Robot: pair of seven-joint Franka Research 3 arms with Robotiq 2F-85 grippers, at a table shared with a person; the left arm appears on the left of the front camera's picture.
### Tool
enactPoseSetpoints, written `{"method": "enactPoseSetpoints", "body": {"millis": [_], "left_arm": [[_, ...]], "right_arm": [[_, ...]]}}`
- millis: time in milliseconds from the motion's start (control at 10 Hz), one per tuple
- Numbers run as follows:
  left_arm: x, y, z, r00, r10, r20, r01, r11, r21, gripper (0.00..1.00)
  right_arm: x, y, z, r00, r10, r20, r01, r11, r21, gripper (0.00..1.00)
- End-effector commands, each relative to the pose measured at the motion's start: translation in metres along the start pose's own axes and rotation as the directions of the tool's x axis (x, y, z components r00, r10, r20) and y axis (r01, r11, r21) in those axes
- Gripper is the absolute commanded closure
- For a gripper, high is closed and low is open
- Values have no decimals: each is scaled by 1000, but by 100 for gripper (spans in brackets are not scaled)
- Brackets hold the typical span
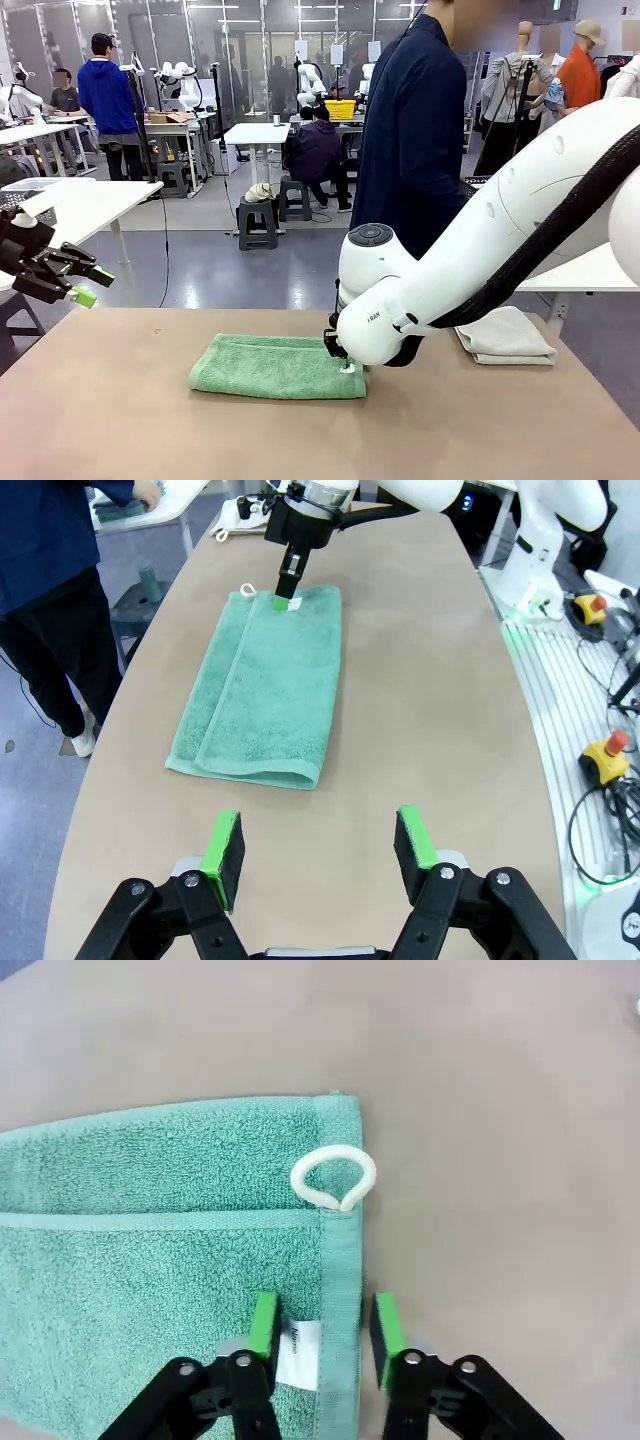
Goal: Fold the towels and place them in the basket.
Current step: When a person lays out a Towel with hook on the table, fold it in half twice.
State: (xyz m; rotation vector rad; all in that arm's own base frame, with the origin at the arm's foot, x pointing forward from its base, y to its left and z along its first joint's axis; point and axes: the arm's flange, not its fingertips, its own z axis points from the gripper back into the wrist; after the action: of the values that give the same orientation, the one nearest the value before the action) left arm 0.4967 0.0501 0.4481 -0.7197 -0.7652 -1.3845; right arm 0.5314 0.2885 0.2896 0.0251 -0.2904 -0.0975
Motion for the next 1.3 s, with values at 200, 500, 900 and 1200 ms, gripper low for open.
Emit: {"method": "enactPoseSetpoints", "body": {"millis": [200, 500, 900, 1200], "left_arm": [[1, 0, 1, 1000, -2, -1, 2, 1000, 0, 23], [1, 0, 1, 1000, -2, -1, 2, 1000, 0, 23], [1, 0, 1, 1000, -2, -1, 2, 1000, 0, 23], [1, 0, 1, 1000, -2, -1, 2, 1000, 0, 23]], "right_arm": [[-3, 2, -14, 999, -51, 15, 51, 999, -14, 93], [-3, 2, -16, 999, -49, 10, 49, 999, -24, 100], [0, -22, -5, 1000, 22, -13, -23, 998, -51, 100], [1, -45, 1, 999, 18, -39, -21, 997, -74, 100]]}}
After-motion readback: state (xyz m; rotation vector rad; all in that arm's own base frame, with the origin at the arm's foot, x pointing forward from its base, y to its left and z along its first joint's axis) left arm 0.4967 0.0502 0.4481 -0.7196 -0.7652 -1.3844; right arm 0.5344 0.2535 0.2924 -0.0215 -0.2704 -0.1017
